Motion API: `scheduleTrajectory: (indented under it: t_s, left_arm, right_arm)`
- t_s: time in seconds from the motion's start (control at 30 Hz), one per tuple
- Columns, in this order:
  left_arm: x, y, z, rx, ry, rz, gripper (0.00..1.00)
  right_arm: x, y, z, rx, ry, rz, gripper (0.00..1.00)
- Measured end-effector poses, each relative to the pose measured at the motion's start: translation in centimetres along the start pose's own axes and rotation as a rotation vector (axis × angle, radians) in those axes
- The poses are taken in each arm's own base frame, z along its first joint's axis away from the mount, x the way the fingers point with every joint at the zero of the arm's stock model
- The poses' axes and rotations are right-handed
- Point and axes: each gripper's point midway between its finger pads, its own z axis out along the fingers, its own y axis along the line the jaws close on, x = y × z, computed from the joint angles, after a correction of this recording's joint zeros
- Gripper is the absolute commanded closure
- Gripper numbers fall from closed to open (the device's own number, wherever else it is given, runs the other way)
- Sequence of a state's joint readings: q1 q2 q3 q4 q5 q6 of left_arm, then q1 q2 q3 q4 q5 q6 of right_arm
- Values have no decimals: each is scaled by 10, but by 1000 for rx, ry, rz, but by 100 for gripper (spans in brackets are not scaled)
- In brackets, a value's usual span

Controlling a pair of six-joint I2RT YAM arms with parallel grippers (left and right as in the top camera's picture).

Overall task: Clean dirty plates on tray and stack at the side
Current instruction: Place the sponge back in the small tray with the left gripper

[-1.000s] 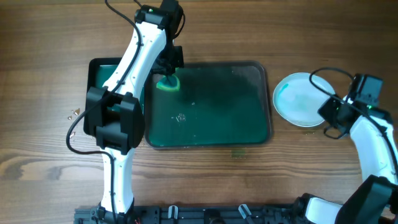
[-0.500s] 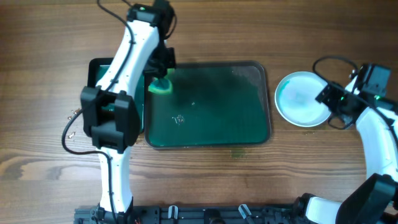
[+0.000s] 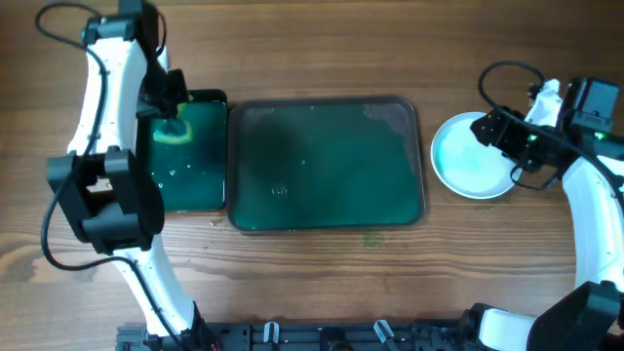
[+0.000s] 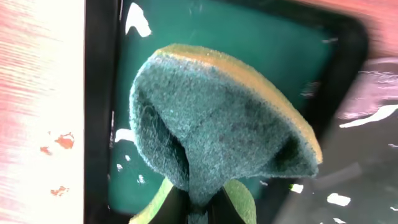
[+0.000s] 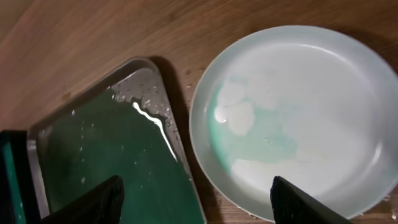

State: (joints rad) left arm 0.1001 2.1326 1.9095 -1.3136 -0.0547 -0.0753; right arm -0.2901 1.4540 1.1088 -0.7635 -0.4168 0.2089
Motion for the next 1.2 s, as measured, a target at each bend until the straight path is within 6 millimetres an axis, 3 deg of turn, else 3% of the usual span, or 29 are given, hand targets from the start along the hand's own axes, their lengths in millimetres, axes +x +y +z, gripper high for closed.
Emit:
scheduleTrajectory:
  t_s: [0.2, 0.27, 0.3, 0.37, 0.4, 0.7, 0.8, 0.87, 0.9, 0.93, 1.0, 1.07, 1.1, 1.2]
  left_arm:
    - [24, 7, 54, -2, 75, 113, 96]
    - [33, 6, 64, -2, 99, 140, 89]
    - [38, 5, 68, 0, 112, 153, 72]
    - [42, 5, 71, 3, 125, 172, 29]
    - [42, 4, 71, 4, 125, 173, 0]
    - [52, 4, 64, -1, 160, 138, 0]
    - [43, -1, 32, 3, 83, 117, 0]
    - [31, -9, -14, 20, -58, 92, 0]
    - [30, -10, -21, 23, -77, 77, 0]
    - [28, -18, -68, 47, -208, 81, 0]
    - [35, -28, -122, 83, -352, 89, 0]
    - [42, -34, -152, 107, -430, 100, 0]
    - [48, -36, -167, 121, -468, 105, 0]
    - [51, -35, -174, 127, -486, 100, 0]
  right_arm:
    - [9, 16, 8, 13, 24, -70, 24]
    - [10, 18, 9, 19, 27, -80, 23]
    - [10, 19, 10, 21, 28, -83, 23]
    - [10, 18, 10, 26, 27, -84, 23]
    - [10, 18, 10, 27, 27, -83, 23]
    - [29, 13, 7, 50, 104, -79, 23]
    - [28, 15, 1, 53, 111, -88, 23]
    - [26, 19, -9, 50, 95, -105, 16]
    - [24, 23, -16, 47, 81, -118, 9]
    - [21, 28, -26, 40, 54, -138, 1]
    - [16, 37, -45, 29, -4, -182, 1]
    - [11, 46, -66, 18, -69, -221, 0]
    - [10, 55, -86, 6, -131, -259, 0]
    - [11, 66, -123, 4, -253, -311, 0]
